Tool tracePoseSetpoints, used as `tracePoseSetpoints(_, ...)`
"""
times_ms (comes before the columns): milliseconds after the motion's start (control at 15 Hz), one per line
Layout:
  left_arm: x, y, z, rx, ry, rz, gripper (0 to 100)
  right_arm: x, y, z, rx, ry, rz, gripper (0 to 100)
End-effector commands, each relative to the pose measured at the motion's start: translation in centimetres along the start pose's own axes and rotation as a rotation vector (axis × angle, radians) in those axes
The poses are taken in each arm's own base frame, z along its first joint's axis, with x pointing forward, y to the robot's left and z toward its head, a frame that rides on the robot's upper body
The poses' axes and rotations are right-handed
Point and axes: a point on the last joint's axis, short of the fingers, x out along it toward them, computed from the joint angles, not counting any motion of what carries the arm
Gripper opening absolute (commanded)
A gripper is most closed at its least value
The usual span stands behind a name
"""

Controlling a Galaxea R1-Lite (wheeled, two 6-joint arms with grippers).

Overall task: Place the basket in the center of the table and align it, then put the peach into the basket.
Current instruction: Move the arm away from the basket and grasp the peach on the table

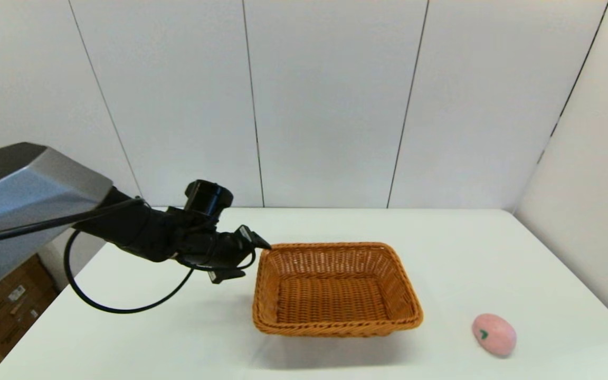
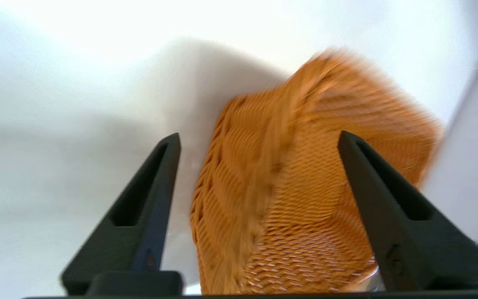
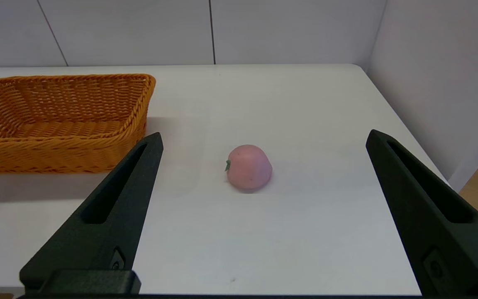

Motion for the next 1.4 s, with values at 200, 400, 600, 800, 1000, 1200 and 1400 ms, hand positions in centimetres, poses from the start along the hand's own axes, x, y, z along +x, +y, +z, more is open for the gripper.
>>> tracePoseSetpoints(200, -19.7, -4.1, -1.1, 0.289, -0.324, -0.195, 100, 0.0, 0.0, 0.0, 0.000, 0.001, 0.001, 100)
tracePoseSetpoints(400, -29.3, -3.8, -5.1, 0.359, -0.535, -0.354, 100, 0.0, 0.0, 0.0, 0.000, 0.001, 0.001, 100)
tracePoseSetpoints(600, -34.1, 0.2, -10.1, 0.394, -0.615, -0.432, 100, 0.0, 0.0, 0.0, 0.000, 0.001, 0.001, 100)
tracePoseSetpoints(800, -36.1, 5.2, -14.7, 0.498, -0.713, -0.465, 100, 0.0, 0.0, 0.0, 0.000, 0.004, 0.001, 100)
tracePoseSetpoints(1000, -35.9, 8.4, -16.8, 0.551, -0.875, -0.333, 100, 0.0, 0.0, 0.0, 0.000, 0.004, 0.001, 100)
tracePoseSetpoints(1200, -34.5, 11.8, -19.3, 0.549, -0.957, -0.231, 100, 0.0, 0.0, 0.0, 0.000, 0.004, 0.001, 100)
tracePoseSetpoints(1400, -32.3, 15.0, -21.6, 0.649, -1.011, -0.128, 100, 0.0, 0.0, 0.0, 0.000, 0.004, 0.001, 100)
